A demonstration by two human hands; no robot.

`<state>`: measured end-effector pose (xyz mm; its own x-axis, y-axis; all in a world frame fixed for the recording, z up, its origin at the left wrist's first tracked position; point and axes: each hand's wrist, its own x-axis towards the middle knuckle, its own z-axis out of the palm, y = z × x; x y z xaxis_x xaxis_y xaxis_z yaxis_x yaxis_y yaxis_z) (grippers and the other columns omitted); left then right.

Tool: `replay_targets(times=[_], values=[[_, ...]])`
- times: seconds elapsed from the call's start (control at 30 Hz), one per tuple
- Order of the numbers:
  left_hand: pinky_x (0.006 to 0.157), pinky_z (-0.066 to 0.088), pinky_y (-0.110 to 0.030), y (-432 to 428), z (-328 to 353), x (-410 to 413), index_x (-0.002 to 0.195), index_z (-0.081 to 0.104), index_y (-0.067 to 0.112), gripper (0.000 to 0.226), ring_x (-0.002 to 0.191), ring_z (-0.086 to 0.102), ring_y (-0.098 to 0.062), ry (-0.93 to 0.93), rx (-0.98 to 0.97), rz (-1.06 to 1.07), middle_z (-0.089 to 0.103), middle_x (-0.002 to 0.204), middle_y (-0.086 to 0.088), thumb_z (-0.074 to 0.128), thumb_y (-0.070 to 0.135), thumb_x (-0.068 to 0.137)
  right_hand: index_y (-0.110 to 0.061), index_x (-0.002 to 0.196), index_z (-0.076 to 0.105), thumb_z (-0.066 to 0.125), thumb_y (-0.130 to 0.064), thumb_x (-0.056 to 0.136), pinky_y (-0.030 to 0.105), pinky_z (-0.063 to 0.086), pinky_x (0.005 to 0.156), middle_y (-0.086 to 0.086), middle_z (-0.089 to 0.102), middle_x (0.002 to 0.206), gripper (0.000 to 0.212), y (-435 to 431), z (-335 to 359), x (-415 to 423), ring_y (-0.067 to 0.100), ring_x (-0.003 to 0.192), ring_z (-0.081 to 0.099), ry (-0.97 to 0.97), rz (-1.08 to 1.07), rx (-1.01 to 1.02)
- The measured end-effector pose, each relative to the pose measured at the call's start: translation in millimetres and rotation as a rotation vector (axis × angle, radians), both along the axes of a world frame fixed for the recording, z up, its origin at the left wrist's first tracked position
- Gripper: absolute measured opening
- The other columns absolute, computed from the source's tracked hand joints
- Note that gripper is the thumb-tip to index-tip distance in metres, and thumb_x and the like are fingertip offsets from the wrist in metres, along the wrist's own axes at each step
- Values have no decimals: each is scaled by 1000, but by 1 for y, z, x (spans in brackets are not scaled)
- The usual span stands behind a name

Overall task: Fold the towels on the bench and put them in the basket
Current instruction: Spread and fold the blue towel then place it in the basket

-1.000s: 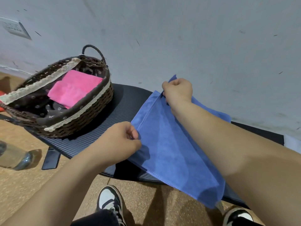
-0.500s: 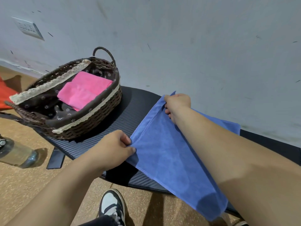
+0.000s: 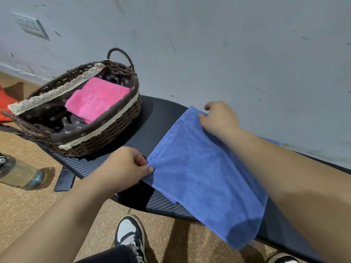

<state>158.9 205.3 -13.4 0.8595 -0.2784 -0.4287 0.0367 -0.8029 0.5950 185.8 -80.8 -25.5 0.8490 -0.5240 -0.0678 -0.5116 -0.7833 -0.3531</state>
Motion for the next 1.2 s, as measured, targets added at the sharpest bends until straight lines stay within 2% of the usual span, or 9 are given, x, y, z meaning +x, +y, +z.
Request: replay_targets(times=[0.1, 0.2, 0.3, 0.43, 0.53, 0.73, 0.83, 0.97, 1.2], values=[[56, 54, -29, 2, -2, 0, 80, 70, 16, 22, 56, 71, -19, 6, 7, 4, 76, 67, -8, 82, 33, 86, -15, 104, 69, 57, -35, 95, 39, 55, 89, 2, 71, 108, 25, -18, -7, -10, 29, 104, 66, 69, -85, 111], [53, 50, -29, 3, -2, 1, 83, 68, 16, 22, 56, 69, -15, 42, -7, 37, 74, 62, -7, 77, 36, 89, -20, 84, 66, 60, -21, 89, 32, 53, 75, -2, 70, 87, 8, -28, -14, -14, 24, 89, 69, -135, -165, 266], [46, 41, -23, 3, 0, 1, 85, 67, 14, 22, 53, 68, -11, 67, -23, 59, 70, 59, -2, 75, 34, 90, -22, 91, 67, 63, -14, 86, 30, 50, 74, -6, 67, 86, 10, -30, -13, -15, 21, 88, 68, -204, -141, 276], [44, 41, -22, 3, 2, -1, 84, 67, 12, 22, 51, 68, -9, 59, -28, 55, 70, 61, -1, 76, 31, 89, -26, 117, 61, 72, -39, 81, 35, 55, 83, -10, 65, 98, 40, -25, -10, -9, 16, 90, 66, -162, -121, 341], [49, 46, -24, 1, 2, -1, 83, 67, 12, 21, 50, 66, -9, 54, -29, 47, 72, 63, -6, 77, 30, 89, -15, 102, 68, 74, -49, 73, 40, 60, 82, -8, 70, 96, 45, -20, -8, 5, 17, 86, 68, -108, -110, 430], [52, 50, -25, 1, 2, 1, 84, 69, 13, 18, 54, 71, -14, 74, -35, 45, 75, 68, -7, 74, 28, 91, -18, 91, 63, 60, -22, 93, 38, 56, 81, -4, 67, 87, 5, -14, -14, 34, 20, 87, 66, -130, 20, 356], [44, 43, -22, 2, 6, 1, 85, 68, 10, 16, 53, 70, -13, 104, -50, 71, 72, 64, -5, 72, 25, 91, -17, 96, 52, 47, -24, 99, 37, 48, 73, -4, 59, 87, 8, -16, -19, 36, 22, 82, 59, -162, 42, 302], [47, 41, -25, 2, 8, 4, 90, 65, 2, 19, 38, 55, -8, 127, -37, 112, 73, 60, -6, 63, 21, 91, -9, 116, 45, 43, -26, 105, 45, 53, 83, 0, 57, 94, 21, -12, -14, 38, 26, 89, 61, -163, 8, 317], [48, 46, -27, 1, 1, 5, 93, 64, 5, 12, 53, 74, -19, 49, -22, 148, 76, 64, -12, 61, 17, 89, -12, 117, 44, 42, -37, 106, 40, 46, 75, 2, 62, 95, 28, 1, -20, 43, 30, 91, 63, -48, 18, 142]])
